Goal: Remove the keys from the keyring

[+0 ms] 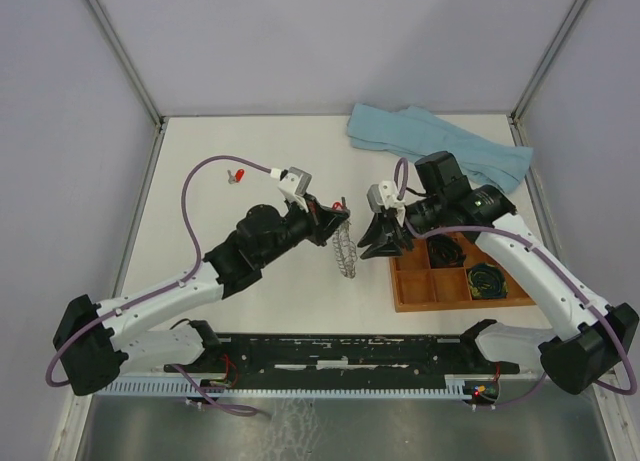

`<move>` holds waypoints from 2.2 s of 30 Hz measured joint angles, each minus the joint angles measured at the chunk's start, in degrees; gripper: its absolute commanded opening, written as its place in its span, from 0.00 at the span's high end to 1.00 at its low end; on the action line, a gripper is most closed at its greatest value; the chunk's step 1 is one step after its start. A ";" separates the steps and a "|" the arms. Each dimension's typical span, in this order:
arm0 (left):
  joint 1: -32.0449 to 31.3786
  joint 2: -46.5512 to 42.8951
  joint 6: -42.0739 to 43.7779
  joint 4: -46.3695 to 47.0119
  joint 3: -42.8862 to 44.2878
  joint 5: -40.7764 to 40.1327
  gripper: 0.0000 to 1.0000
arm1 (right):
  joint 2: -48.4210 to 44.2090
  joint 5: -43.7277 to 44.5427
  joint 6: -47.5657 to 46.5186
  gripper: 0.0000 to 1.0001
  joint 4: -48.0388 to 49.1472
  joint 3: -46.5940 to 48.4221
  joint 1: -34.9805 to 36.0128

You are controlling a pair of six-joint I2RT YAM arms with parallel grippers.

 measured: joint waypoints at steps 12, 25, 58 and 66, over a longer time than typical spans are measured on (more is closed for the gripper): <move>-2.21 0.24 -3.61 -3.21 1.95 -8.17 0.97 | 0.00 4.68 8.46 0.66 8.85 -3.19 0.00; -2.78 0.24 -12.94 -4.15 1.99 -10.01 0.97 | 0.02 11.54 15.02 0.64 20.31 -8.41 0.26; -3.98 0.00 -17.44 -0.90 1.09 -9.38 0.97 | 0.04 16.98 21.97 0.99 26.12 -9.18 0.74; -4.11 -2.89 -18.40 0.79 -3.52 -12.74 0.97 | 0.24 16.96 18.01 0.99 21.57 -7.89 0.81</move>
